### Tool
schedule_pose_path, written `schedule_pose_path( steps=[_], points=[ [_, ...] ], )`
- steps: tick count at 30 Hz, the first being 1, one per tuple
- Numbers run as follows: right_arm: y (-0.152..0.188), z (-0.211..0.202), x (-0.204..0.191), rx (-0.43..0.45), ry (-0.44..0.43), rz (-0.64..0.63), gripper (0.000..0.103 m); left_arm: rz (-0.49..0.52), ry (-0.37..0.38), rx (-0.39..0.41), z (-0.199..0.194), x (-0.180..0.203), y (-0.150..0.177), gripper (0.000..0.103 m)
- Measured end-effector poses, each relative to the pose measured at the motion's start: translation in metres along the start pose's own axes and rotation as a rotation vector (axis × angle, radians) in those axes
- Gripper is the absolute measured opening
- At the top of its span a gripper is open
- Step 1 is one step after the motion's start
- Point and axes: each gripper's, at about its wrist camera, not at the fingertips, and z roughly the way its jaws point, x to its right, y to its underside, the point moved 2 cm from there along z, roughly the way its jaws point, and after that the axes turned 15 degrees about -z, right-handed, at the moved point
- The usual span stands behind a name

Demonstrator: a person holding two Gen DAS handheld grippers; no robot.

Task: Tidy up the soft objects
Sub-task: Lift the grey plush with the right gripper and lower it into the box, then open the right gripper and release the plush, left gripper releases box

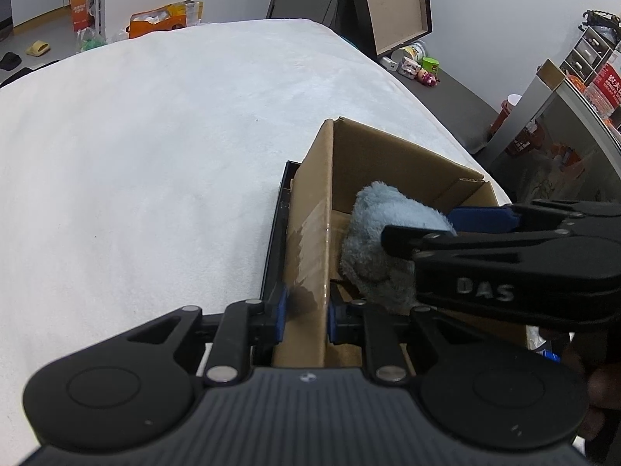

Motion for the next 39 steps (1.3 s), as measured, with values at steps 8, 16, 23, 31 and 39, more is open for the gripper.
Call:
schedule_pose_path(
  steps=[8,16,23,31,39],
  points=[
    [0.004,-0.032,0.016,0.049,0.016,0.051,0.069,0.023,-0.043,-0.005,-0.001,0.006,0.003,0.029],
    [0.016,-0.067,0.028,0.109,0.057,0.064,0.074,0.050,-0.057,0.033,-0.019,0.017,0.009,0.066],
    [0.045,-0.084,0.050,0.129,0.080,0.170,0.084,0.119,-0.080,0.028,-0.027,0.035,0.022,0.079],
    [0.089,-0.090,0.072,0.096,0.073,0.268,0.089,0.199,-0.128,-0.011,-0.028,0.050,0.038,0.079],
    [0.130,-0.096,0.091,0.085,0.086,0.354,0.096,0.228,-0.190,-0.013,-0.032,0.057,0.044,0.080]
  ],
)
